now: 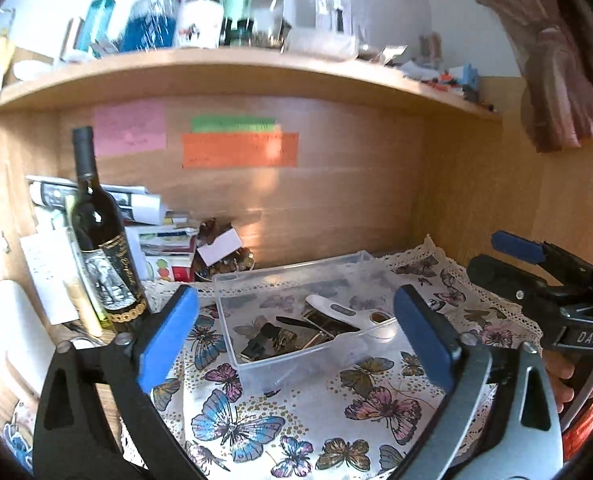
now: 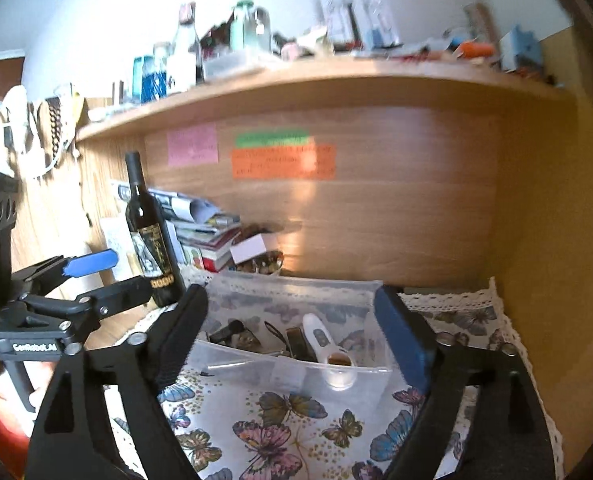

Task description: Organize rigid objects

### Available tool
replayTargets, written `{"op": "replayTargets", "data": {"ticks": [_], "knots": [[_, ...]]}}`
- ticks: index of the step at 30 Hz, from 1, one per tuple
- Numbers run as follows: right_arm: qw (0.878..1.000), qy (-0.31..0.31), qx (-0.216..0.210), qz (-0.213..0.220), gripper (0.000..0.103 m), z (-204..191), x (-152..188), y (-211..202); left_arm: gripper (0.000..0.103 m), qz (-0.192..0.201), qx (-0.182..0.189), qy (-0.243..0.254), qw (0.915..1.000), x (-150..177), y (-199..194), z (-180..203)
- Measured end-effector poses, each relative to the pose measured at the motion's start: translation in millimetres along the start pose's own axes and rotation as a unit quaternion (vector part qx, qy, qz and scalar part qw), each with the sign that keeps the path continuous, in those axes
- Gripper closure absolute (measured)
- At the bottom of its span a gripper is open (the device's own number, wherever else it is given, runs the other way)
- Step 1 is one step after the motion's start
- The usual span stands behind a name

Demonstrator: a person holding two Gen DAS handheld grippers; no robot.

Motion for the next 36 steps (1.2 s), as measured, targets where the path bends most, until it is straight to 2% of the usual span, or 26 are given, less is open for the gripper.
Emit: {"op": "replayTargets", "data": {"ticks": [3, 5, 14, 36], "knots": [[1.000, 0.005, 0.003, 0.009, 0.003, -1.1, 4.5, -9.2, 0.001, 0.008, -0.002, 0.004, 1.0000, 4.0, -12.2, 5.2], [1.000, 0.005, 0.012, 0.015, 0.001, -1.4, 7.8, -12.8, 0.001, 0.011, -0.004, 0.007, 0.9999, 6.7, -16.8, 7.3], [1.000, 0.009, 0.014, 0.020, 0.000, -2.6, 13.0, -23.8, 0.000, 0.021, -0.011, 0.008, 0.9997, 9.4, -24.3, 12.8], [1.000, 0.012, 0.008, 0.021, 0.000, -6.3, 11.2, -21.6, 0.000, 0.037, -0.018, 0.008, 0.9991, 5.2, -29.8, 14.4]]}}
Point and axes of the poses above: each gripper's, at about its wrist camera, not at the fingertips, and y roughly the way its jaws point, z to its right, x to its underside, the point moved 4 cm from there along y, roughly the way its jaws point, and after that the axes turned 3 degrees about -z, right-handed, at the moved point
